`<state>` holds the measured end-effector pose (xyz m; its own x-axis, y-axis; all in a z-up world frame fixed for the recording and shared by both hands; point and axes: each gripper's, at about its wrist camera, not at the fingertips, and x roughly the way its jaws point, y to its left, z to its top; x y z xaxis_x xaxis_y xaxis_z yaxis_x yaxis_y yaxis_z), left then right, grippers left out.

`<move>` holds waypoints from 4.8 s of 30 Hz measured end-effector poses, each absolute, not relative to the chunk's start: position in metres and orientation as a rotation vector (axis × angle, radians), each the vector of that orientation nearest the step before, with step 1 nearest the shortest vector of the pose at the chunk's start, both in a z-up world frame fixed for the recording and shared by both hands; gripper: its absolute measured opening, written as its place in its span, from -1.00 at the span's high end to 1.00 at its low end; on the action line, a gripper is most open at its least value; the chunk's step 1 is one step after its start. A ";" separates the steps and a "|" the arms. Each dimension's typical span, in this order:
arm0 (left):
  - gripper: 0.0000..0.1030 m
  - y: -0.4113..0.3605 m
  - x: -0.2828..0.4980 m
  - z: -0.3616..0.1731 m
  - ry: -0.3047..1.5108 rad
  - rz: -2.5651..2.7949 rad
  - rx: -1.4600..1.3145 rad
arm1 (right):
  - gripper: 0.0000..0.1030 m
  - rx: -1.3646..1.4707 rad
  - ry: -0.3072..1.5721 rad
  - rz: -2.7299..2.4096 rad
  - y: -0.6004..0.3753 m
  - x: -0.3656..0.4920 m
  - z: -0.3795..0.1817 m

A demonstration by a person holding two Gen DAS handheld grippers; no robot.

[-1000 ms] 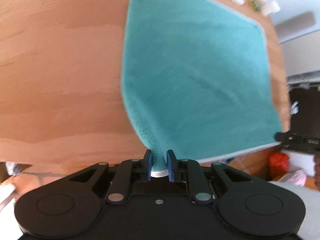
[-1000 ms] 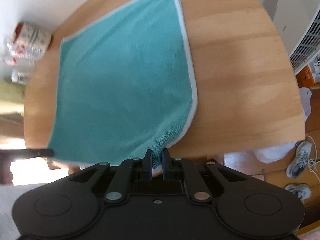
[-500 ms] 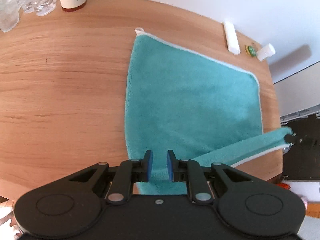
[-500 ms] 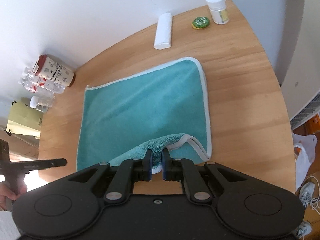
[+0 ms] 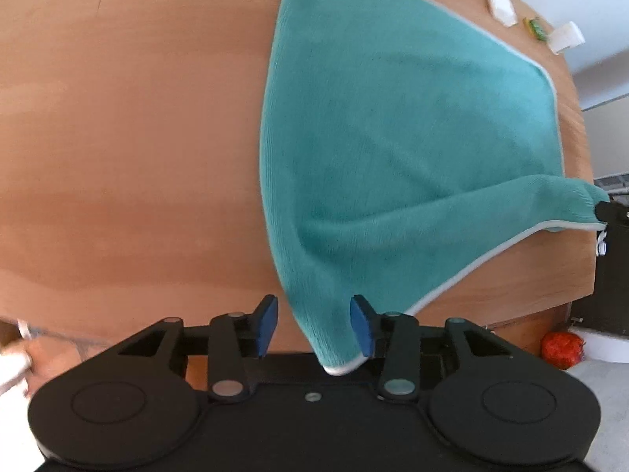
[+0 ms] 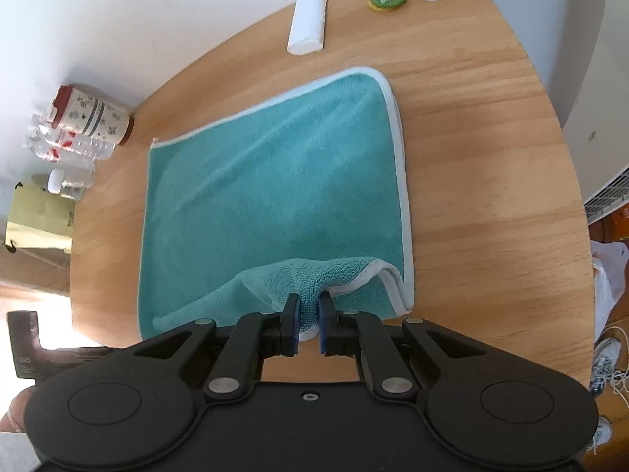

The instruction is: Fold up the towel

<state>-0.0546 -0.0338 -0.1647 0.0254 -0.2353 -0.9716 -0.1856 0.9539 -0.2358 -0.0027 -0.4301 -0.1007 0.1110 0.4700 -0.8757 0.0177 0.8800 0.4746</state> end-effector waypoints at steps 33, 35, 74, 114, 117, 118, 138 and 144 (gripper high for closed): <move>0.80 -0.031 -0.025 -0.102 1.219 0.076 -0.589 | 0.80 0.543 1.310 0.486 -0.456 0.027 -0.084; 0.80 -0.030 -0.013 -0.097 1.198 0.050 -0.566 | 0.80 0.545 1.279 0.466 -0.456 0.035 -0.082; 0.79 0.003 0.136 -0.145 1.183 0.009 -0.552 | 0.72 0.561 1.180 0.096 -0.440 0.124 -0.113; -0.58 -0.059 0.101 -0.133 0.947 -0.421 0.480 | 0.18 -0.258 1.159 0.319 -0.395 0.091 -0.109; -0.58 -0.058 0.101 -0.137 0.935 -0.456 0.492 | 0.14 -0.386 1.104 0.391 -0.393 0.098 -0.106; -0.58 -0.057 0.102 -0.137 0.927 -0.476 0.488 | 0.14 -0.405 1.096 0.401 -0.392 0.100 -0.106; -0.23 -0.051 0.130 -0.141 0.940 -0.648 0.377 | 0.66 -0.593 1.107 0.734 -0.388 0.142 -0.124; 0.22 -0.054 0.128 -0.144 0.929 -0.680 0.357 | 0.90 -0.489 1.125 0.736 -0.397 0.144 -0.119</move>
